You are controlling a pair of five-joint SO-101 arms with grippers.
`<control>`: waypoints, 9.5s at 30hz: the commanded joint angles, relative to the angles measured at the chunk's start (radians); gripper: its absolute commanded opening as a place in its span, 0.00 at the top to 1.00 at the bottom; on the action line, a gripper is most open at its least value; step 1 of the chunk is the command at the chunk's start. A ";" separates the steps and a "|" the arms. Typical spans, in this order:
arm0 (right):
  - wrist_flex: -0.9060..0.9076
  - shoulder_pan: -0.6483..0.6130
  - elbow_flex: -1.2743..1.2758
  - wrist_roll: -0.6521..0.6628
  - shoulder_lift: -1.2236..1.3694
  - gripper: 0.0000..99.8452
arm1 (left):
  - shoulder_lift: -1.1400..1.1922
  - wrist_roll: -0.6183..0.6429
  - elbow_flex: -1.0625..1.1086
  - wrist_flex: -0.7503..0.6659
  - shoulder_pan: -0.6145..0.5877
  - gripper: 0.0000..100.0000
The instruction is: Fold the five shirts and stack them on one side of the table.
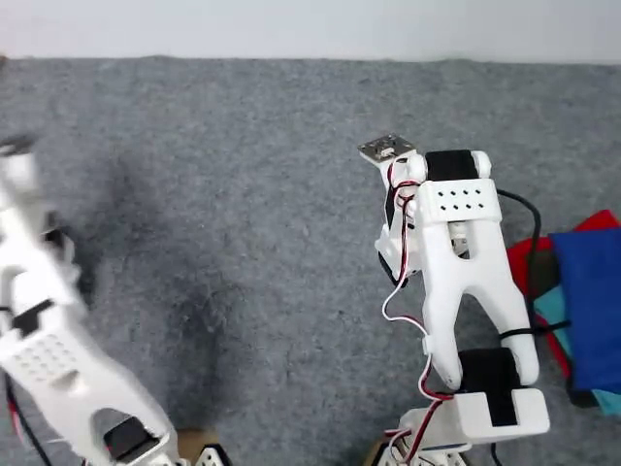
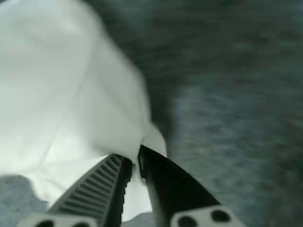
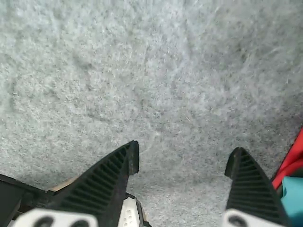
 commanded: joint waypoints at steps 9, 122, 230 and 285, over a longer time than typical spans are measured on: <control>0.002 0.010 -0.005 0.009 -0.004 0.70 | -0.555 0.216 0.265 0.006 0.864 0.99; 0.053 0.309 -0.293 0.281 -0.031 0.66 | -0.571 -0.009 0.547 0.026 -0.319 0.76; 0.041 0.140 -1.309 0.232 1.017 0.69 | -0.565 -0.006 0.549 0.028 -0.318 0.76; -0.676 0.271 -1.352 0.327 1.012 0.85 | -0.574 -0.006 0.641 0.031 -0.316 0.80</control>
